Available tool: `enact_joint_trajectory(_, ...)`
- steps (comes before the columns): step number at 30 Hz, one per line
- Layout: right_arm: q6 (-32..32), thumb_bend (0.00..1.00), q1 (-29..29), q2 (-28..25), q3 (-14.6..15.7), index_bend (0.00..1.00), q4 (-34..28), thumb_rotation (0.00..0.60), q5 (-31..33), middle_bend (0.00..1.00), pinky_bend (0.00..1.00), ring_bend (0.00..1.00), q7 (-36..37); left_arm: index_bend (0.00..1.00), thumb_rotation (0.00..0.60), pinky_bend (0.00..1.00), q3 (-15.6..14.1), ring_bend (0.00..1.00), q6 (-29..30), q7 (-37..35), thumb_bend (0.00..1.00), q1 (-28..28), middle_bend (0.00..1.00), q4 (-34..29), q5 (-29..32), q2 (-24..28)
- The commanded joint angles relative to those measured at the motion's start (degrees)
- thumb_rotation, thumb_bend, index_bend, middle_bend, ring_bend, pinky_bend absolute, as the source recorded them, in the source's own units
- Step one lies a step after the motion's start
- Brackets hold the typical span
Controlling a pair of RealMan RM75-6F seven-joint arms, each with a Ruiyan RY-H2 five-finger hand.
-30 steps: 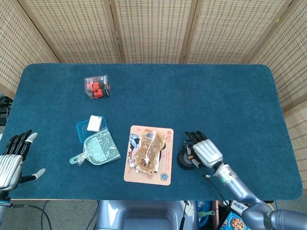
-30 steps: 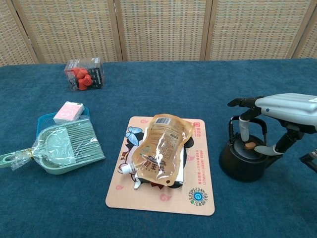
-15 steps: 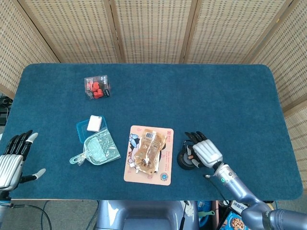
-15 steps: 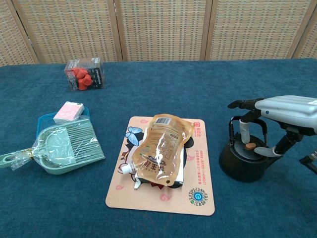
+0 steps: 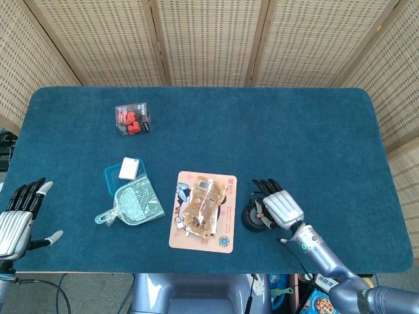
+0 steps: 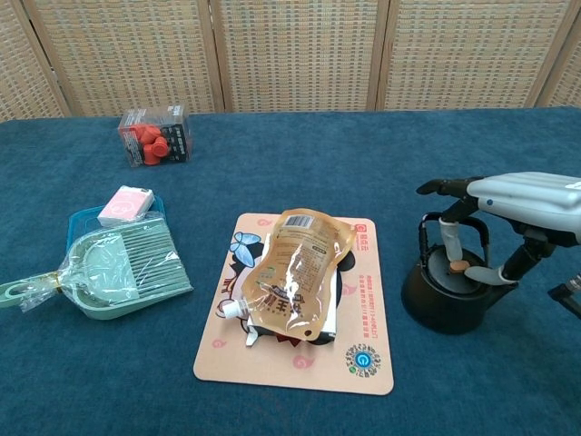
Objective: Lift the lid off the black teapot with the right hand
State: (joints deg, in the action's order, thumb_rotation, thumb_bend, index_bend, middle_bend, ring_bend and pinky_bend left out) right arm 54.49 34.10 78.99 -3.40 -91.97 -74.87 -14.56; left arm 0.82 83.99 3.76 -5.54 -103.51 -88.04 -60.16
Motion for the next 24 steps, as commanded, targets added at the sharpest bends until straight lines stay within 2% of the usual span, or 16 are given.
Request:
enact_joint_trajectory(1, 1.57, 0.52, -0.22, -1.84, -0.79, 0.64, -2.61, 0.6, -1.36, 0.04, 0.0, 0.0, 1.24, 0.0, 0.6, 0.0, 0.08, 0.0, -0.16, -0.12, 0.17, -0.09, 0.0, 0.04, 0.2, 0.03)
enact_joint_trajectory(5, 2.86, 0.52, -0.07, -4.58, -2.16, 0.64, -6.32, 0.6, -2.04, 0.04, 0.0, 0.0, 1.77, 0.0, 0.6, 0.0, 0.11, 0.0, -0.38, -0.49, 0.17, -0.19, 0.0, 0.08, 0.37, 0.14)
enact_joint_trajectory(7, 3.33, 0.52, 0.6, -6.13, -3.92, 0.64, -8.39, 0.6, -1.5, 0.04, 0.0, 0.0, 1.45, 0.0, 0.6, 0.0, 0.17, 0.0, -0.39, -0.81, 0.17, -0.22, 0.0, 0.17, 0.43, 0.24)
enact_joint_trajectory(10, 2.18, 0.52, 2.64, -7.64, -6.89, 0.64, -10.29, 0.6, 1.81, 0.04, 0.0, 0.0, -0.78, 0.0, 0.6, 0.0, 0.23, 0.0, -0.51, -1.4, 0.17, -0.28, 0.0, 0.42, 0.58, 0.38)
enact_joint_trajectory(13, -0.83, 0.52, 6.34, -7.46, -10.15, 0.64, -10.0, 0.6, 8.35, 0.04, 0.0, 0.0, -4.67, 0.0, 0.6, 0.0, 0.33, 0.0, -0.65, -1.76, 0.17, -0.35, 0.0, 0.6, 0.86, 0.43)
enact_joint_trajectory(16, -2.64, 0.52, 9.3, -5.9, -11.59, 0.64, -8.42, 0.6, 13.44, 0.04, 0.0, 0.0, -7.99, 0.0, 0.6, 0.0, 0.43, 0.0, -0.69, -1.9, 0.17, -0.41, 0.0, 0.61, 1.02, 0.48)
enact_joint_trajectory(19, -5.53, 0.52, 14.13, -1.18, -12.6, 0.64, -2.59, 0.6, 21.56, 0.04, 0.0, 0.0, -12.18, 0.0, 0.6, 0.0, 0.51, 0.0, -0.92, -2.18, 0.17, -0.52, 0.0, 0.61, 1.27, 0.56)
enact_joint_trajectory(24, -7.03, 0.52, 19.91, 5.18, -11.48, 0.64, 6.19, 0.6, 31.14, 0.04, 0.0, 0.0, -19.0, 0.0, 0.6, 0.0, 0.75, 0.0, -1.12, -2.8, 0.17, -0.62, 0.0, 0.86, 1.84, 0.68)
